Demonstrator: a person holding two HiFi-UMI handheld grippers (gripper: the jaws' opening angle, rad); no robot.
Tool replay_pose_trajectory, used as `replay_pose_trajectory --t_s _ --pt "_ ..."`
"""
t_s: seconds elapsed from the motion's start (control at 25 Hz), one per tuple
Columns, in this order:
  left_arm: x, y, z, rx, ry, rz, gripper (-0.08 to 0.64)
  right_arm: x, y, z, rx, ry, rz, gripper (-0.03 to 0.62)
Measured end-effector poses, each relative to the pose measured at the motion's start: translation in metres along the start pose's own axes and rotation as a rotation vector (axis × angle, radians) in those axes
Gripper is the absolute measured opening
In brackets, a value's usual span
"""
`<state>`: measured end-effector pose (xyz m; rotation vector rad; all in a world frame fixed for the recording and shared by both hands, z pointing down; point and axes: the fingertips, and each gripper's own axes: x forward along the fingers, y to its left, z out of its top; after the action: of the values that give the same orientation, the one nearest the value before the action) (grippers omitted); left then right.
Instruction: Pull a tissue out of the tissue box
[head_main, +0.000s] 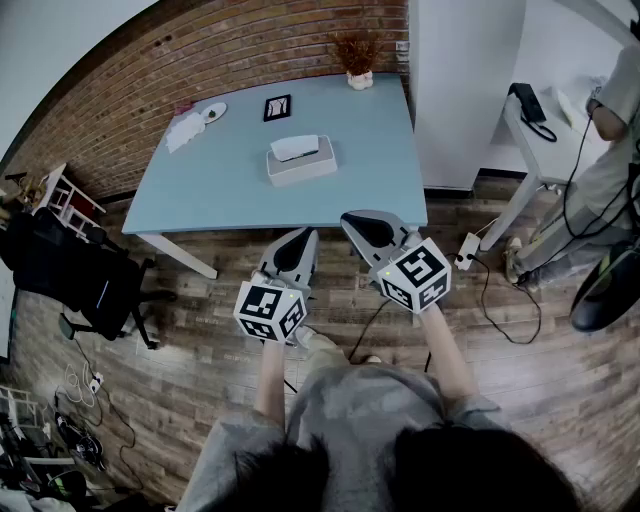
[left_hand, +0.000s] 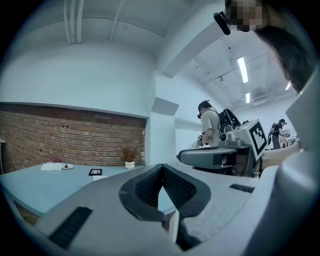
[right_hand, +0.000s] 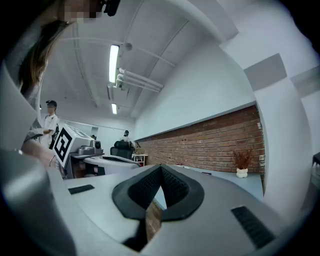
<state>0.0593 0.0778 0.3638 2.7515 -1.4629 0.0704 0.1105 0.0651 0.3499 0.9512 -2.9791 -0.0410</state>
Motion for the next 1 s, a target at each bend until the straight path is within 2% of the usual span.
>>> replay_pose_trajectory --t_s 0.24,0.64,1.0 --pt "0.001 0.0 -0.002 -0.007 0.001 -0.005 0.003 0.004 0.001 -0.001 -0.002 0.002 0.002 -0.002" --pt "-0.006 0.021 -0.004 -0.055 -0.005 0.055 0.003 0.029 0.006 -0.006 0.015 0.035 0.047 -0.002" --pt "0.009 0.063 -0.019 -0.113 0.025 0.061 0.003 0.071 -0.017 -0.016 0.022 0.072 -0.003 -0.002"
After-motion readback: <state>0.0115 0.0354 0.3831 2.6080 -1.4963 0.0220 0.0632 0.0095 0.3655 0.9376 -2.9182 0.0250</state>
